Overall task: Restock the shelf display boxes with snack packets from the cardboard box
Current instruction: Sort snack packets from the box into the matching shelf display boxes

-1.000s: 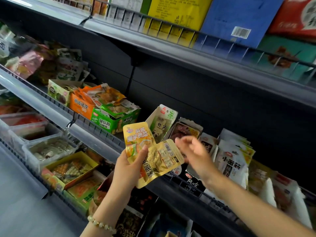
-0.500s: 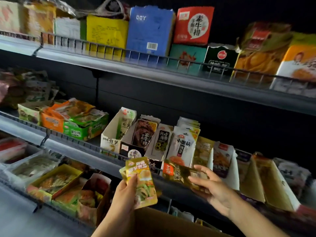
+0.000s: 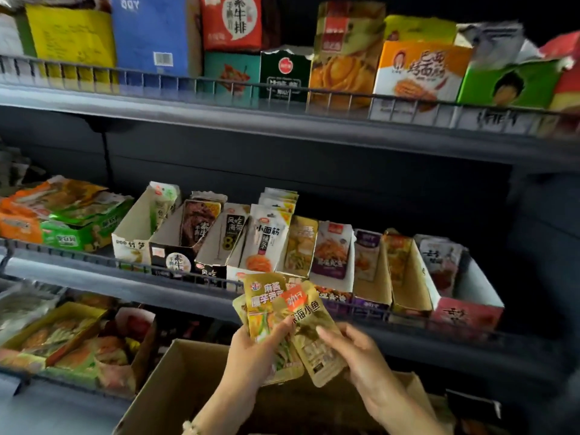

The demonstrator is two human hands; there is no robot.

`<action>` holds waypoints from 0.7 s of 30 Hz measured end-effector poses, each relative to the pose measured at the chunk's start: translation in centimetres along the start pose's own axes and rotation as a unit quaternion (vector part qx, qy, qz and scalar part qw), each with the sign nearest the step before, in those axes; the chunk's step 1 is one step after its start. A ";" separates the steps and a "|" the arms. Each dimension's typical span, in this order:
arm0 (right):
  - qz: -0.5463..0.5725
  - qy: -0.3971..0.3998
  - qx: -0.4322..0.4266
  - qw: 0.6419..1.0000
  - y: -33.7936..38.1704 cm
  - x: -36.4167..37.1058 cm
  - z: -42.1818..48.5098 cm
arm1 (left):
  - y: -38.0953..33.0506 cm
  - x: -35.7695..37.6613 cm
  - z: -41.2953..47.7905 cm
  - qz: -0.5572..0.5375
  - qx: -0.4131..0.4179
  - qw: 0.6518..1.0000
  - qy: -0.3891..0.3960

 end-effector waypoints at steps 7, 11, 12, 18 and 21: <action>-0.036 -0.024 -0.053 0.998 0.9 -5.1 -0.9 | 1.7 3.8 -0.2 0.083 -0.013 0.996 0.015; -0.136 -0.100 -0.136 0.976 2.1 -7.3 -1.1 | 2.2 5.4 -0.1 0.127 0.003 0.992 0.016; -0.183 -0.082 -0.151 0.968 2.2 -6.4 -1.2 | 2.0 6.2 -0.2 0.129 0.019 0.991 0.030; -0.132 0.071 -0.106 0.983 1.6 -1.3 -2.0 | 0.6 7.4 -1.0 0.097 0.057 0.992 0.050; -0.156 0.056 -0.121 0.979 2.2 -2.1 -1.4 | 1.1 6.1 -0.6 0.112 0.029 0.991 0.061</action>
Point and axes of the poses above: each hand's wrist, its own z-axis towards the middle knuckle, its own x-axis out of the palm, y = z × x, the point moved 9 cm from there along z, towards the middle knuckle, and after that the axes turned 10 degrees about z, right-handed, at the moved point
